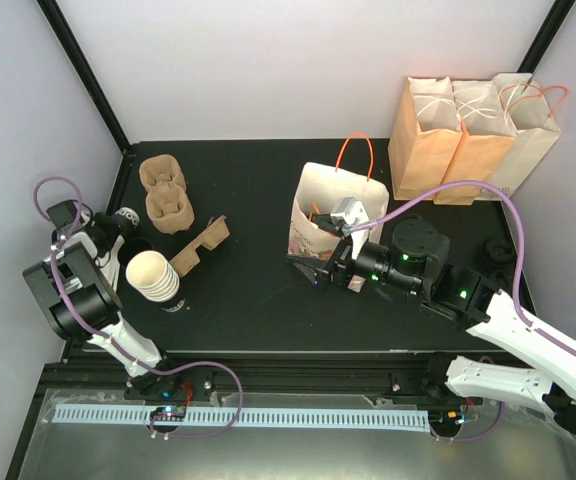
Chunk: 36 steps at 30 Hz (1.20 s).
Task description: Pack the takeout coffee
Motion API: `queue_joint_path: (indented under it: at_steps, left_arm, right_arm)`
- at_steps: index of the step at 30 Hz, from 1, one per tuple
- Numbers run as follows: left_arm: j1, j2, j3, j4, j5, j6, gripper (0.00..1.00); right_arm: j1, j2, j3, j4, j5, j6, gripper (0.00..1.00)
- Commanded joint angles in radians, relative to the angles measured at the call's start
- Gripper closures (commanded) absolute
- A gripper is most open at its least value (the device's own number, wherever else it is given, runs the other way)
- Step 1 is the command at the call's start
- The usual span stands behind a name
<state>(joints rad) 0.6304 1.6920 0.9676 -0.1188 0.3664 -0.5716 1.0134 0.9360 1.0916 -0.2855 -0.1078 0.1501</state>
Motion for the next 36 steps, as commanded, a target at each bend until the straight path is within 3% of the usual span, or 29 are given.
queue_joint_path:
  at_steps: [1,6,9,17,31,36]
  left_arm:
    - [-0.013,-0.019,0.031,-0.065,-0.075,0.02,0.75]
    - [-0.025,-0.026,0.053,-0.099,-0.105,0.037,0.81]
    - [-0.029,-0.029,0.06,-0.112,-0.11,0.041,0.9]
    - [-0.051,-0.025,0.121,-0.195,-0.161,0.087,0.94]
    - [-0.133,0.077,0.408,-0.591,-0.23,0.296,0.96]
    - [-0.174,0.106,0.479,-0.733,-0.321,0.356,0.97]
  right_arm:
    - [0.001,-0.018,0.003,0.011,0.014,-0.013,0.0]
    - [0.0,-0.02,0.002,0.012,0.012,-0.011,0.0]
    - [0.0,-0.019,0.001,0.013,0.01,-0.009,0.0]
    - [0.0,-0.021,0.001,0.017,0.005,-0.005,0.0]
    - [0.001,-0.029,-0.004,0.032,-0.01,0.007,0.0]
    - [0.0,-0.035,-0.01,0.037,-0.014,0.013,0.0]
